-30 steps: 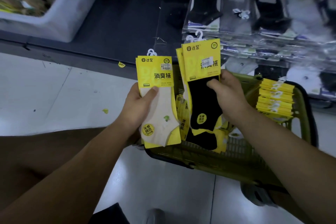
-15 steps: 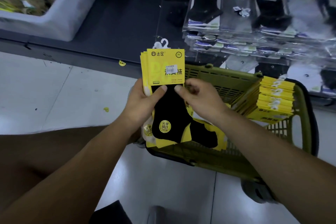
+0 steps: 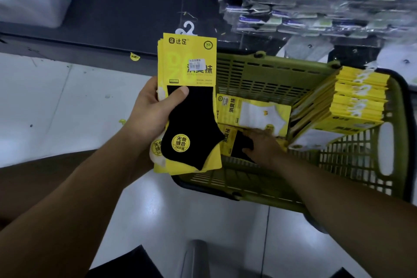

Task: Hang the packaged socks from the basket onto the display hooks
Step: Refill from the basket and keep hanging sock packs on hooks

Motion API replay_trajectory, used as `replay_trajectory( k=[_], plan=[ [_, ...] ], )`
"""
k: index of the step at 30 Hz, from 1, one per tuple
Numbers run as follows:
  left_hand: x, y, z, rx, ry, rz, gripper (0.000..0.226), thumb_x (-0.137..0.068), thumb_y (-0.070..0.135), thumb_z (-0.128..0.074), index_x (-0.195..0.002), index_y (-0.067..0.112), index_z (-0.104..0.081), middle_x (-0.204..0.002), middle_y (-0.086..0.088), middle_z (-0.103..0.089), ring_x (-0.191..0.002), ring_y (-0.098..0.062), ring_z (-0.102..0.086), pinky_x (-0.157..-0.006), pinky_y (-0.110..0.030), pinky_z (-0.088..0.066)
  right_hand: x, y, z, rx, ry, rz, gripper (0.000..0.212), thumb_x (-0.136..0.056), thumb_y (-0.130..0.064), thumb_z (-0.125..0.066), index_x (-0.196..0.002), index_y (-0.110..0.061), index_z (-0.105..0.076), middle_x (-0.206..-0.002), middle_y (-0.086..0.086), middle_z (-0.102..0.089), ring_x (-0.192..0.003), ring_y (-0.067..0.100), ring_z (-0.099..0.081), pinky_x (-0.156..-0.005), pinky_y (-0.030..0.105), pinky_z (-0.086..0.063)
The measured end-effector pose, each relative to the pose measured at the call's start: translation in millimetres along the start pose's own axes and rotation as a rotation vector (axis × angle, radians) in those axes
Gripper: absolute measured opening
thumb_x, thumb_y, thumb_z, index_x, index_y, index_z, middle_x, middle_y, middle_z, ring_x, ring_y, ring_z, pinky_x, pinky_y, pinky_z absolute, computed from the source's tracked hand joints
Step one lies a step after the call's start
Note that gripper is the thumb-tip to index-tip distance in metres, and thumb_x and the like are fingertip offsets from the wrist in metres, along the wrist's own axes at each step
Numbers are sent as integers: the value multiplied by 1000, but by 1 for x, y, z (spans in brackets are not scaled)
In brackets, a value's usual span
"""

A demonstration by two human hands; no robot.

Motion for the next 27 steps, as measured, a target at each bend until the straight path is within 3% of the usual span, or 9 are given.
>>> replay_trajectory(
  k=[2,9,13,15,17,20,23,25,27],
  plan=[
    [0,-1,0,21,-6,0,33,-101,16,-70,-133,14,-65,-122,-12,-78,-106,-33,-78,-76,-35,-64,-4,0,0,44,10,8,68,-95,-36,-65,-155,-18,-37,-158,8,-38,-145,33,-31,-117,40,-32],
    [1,-1,-2,58,-35,12,35,-102,18,-69,-136,17,-64,-126,-11,-77,-109,-33,-77,-76,-37,-64,-14,1,4,28,73,-38,70,-87,-40,-76,-145,-13,-47,-144,12,-53,-131,35,-48,-104,43,-46],
    [1,-2,-1,69,-46,16,36,-102,19,-69,-138,17,-64,-128,-12,-76,-111,-34,-77,-78,-38,-64,-17,1,3,92,30,-47,58,-85,-45,-76,-132,-14,-61,-129,14,-62,-118,34,-58,-93,40,-52],
    [1,-2,-1,70,-50,19,37,-102,19,-69,-138,17,-64,-128,-12,-76,-111,-34,-77,-78,-38,-64,-17,2,5,64,9,-43,54,-87,-45,-74,-131,-16,-63,-130,13,-63,-119,34,-58,-93,38,-49],
    [2,-2,-1,76,-48,19,36,-102,19,-69,-137,17,-64,-127,-12,-76,-111,-34,-77,-78,-38,-64,-16,6,12,-37,7,-56,48,-91,-42,-72,-130,-17,-61,-133,10,-62,-121,34,-56,-94,37,-47],
    [4,-2,0,99,-49,26,34,-102,19,-68,-136,18,-65,-128,-11,-76,-112,-34,-76,-78,-39,-64,-9,9,28,-283,39,-51,16,-95,-30,-69,-103,-20,-59,-110,8,-65,-108,35,-61,-85,42,-49],
    [6,-2,1,114,-45,41,33,-102,20,-68,-135,20,-67,-128,-11,-76,-112,-34,-76,-78,-39,-64,4,0,53,-430,119,7,14,-96,-17,-67,-99,-7,-58,-103,15,-64,-100,34,-63,-83,45,-49],
    [7,-2,2,118,-34,53,33,-102,20,-68,-134,21,-68,-127,-10,-76,-112,-34,-77,-78,-39,-64,17,-10,75,-526,194,31,9,-96,-14,-67,-102,-11,-61,-105,8,-68,-100,21,-64,-81,37,-50],
    [8,-1,4,115,-25,57,34,-101,20,-67,-135,20,-68,-127,-11,-77,-112,-34,-76,-78,-40,-64,30,-21,93,-656,250,53,8,-96,-9,-65,-99,-15,-62,-97,2,-70,-88,6,-66,-73,25,-47]
  ],
)
Point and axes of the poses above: each hand's wrist, its own x-axis away from the middle knuckle, its own z-axis out of the back of the hand, y = z × x, the point moved 8 cm from there along -x, towards the middle knuckle
